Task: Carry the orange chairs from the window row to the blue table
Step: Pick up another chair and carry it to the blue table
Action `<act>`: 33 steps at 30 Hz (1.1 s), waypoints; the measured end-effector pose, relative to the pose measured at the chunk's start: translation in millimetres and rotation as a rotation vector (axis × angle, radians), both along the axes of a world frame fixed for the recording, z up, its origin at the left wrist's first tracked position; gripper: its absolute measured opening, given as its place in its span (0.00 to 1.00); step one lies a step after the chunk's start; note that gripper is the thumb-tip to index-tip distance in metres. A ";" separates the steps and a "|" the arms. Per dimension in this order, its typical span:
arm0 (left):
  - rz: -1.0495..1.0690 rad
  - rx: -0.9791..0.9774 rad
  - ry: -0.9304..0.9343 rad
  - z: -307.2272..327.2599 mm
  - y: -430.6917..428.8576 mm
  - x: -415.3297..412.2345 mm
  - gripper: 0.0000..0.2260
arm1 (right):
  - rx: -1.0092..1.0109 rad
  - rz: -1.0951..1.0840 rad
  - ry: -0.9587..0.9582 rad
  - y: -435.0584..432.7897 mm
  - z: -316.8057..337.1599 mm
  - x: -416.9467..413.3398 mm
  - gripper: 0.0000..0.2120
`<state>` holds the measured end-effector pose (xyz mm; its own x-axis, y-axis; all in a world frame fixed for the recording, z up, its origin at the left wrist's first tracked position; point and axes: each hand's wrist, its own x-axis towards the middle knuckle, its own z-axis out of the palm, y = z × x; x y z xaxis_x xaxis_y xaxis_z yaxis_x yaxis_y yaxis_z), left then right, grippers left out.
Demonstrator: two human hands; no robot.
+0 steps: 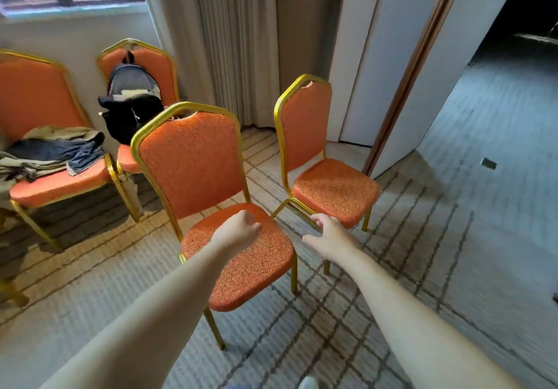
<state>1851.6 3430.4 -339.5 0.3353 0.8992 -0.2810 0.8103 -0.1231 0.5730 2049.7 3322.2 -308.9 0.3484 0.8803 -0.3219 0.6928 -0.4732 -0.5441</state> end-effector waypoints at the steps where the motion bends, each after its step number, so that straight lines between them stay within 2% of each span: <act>1: 0.028 -0.010 -0.017 -1.8 11.1 8.7 0.21 | -0.011 0.027 0.003 19.6 -1.3 11.0 0.29; 12: 0.308 -0.130 -0.006 -53.9 160.0 39.5 0.21 | -0.055 0.343 0.018 237.9 -38.6 47.7 0.29; 18: 0.472 -0.196 -0.032 -64.2 228.5 30.2 0.22 | -0.131 0.485 -0.063 330.2 -47.4 41.5 0.30; 23: 0.633 -0.233 -0.051 -65.0 250.1 11.8 0.21 | -0.159 0.633 -0.092 380.7 -42.6 24.0 0.30; 28: 0.830 -0.291 -0.132 -78.2 246.4 -7.3 0.25 | -0.174 0.820 -0.115 417.9 -48.5 -7.1 0.28; 33: 1.138 -0.313 -0.221 -91.6 228.9 -27.8 0.21 | -0.190 1.108 -0.164 452.2 -63.1 -61.6 0.27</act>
<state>1823.8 3659.3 -431.1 -0.5388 0.6142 -0.5766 0.2441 0.7689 0.5910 1988.1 3774.4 -372.0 -0.5415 0.6721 -0.5050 0.8375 0.3792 -0.3933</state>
